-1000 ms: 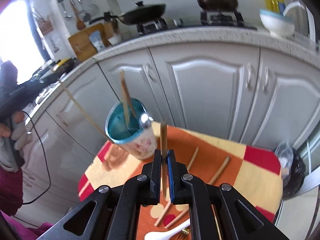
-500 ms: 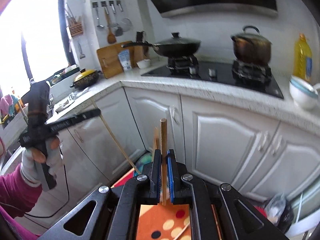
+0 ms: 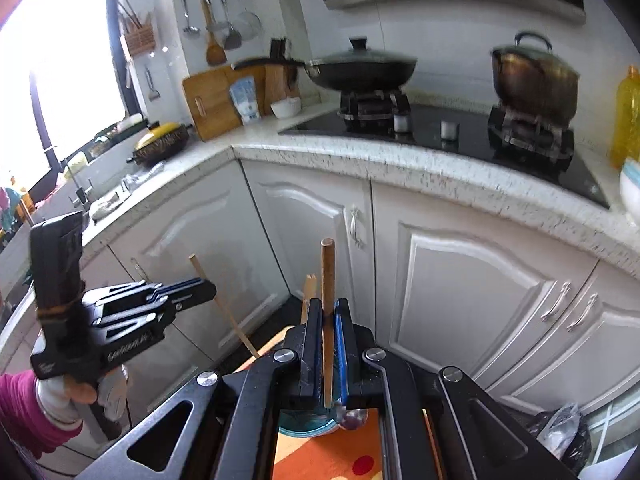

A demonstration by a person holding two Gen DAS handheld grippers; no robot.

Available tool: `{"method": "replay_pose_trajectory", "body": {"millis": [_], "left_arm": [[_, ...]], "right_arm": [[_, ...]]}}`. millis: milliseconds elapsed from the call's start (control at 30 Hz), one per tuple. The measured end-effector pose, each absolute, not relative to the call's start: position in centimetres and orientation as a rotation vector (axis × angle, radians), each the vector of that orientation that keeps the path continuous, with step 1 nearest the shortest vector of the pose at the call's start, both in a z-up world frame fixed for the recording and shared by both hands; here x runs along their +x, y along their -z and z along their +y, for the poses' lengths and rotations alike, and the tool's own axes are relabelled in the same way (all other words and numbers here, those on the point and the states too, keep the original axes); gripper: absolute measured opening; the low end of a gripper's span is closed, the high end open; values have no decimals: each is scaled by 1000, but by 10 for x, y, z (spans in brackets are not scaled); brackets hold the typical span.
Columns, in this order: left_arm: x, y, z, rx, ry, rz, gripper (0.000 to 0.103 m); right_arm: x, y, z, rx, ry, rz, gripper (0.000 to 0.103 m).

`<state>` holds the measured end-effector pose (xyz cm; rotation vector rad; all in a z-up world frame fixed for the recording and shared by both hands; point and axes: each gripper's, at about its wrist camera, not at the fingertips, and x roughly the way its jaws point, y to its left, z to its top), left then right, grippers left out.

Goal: Organize utensils
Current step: 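Lower the chopsticks into the cup and open both tools, then withdraw both tools from the cup back over the blanket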

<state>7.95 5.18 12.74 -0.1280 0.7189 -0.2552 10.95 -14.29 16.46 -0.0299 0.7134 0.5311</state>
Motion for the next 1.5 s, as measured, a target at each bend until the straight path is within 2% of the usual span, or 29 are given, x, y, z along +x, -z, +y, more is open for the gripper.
{"method": "replay_pose_trajectory", "body": {"millis": [200, 400, 467, 533, 567, 600, 1200, 1500], "left_arm": [[85, -100, 40, -118, 261, 771, 4], [88, -95, 39, -144, 257, 779, 4], [87, -96, 40, -144, 258, 780, 7], [86, -97, 40, -142, 261, 775, 20], [84, -99, 39, -148, 263, 769, 32], [82, -100, 40, -159, 267, 761, 36], [32, -115, 25, -126, 271, 733, 40], [8, -112, 4, -69, 290, 728, 42]], "right_arm": [[138, -116, -133, -14, -551, 823, 6], [156, -74, -125, 23, -570, 906, 5], [161, -68, -130, 70, -567, 920, 6], [160, -67, -134, 72, -551, 920, 15], [158, -67, -135, 74, -547, 919, 29], [156, -68, -137, 84, -547, 917, 35], [122, -87, -148, 70, -465, 877, 37], [64, -98, -165, 54, -410, 822, 39]]}}
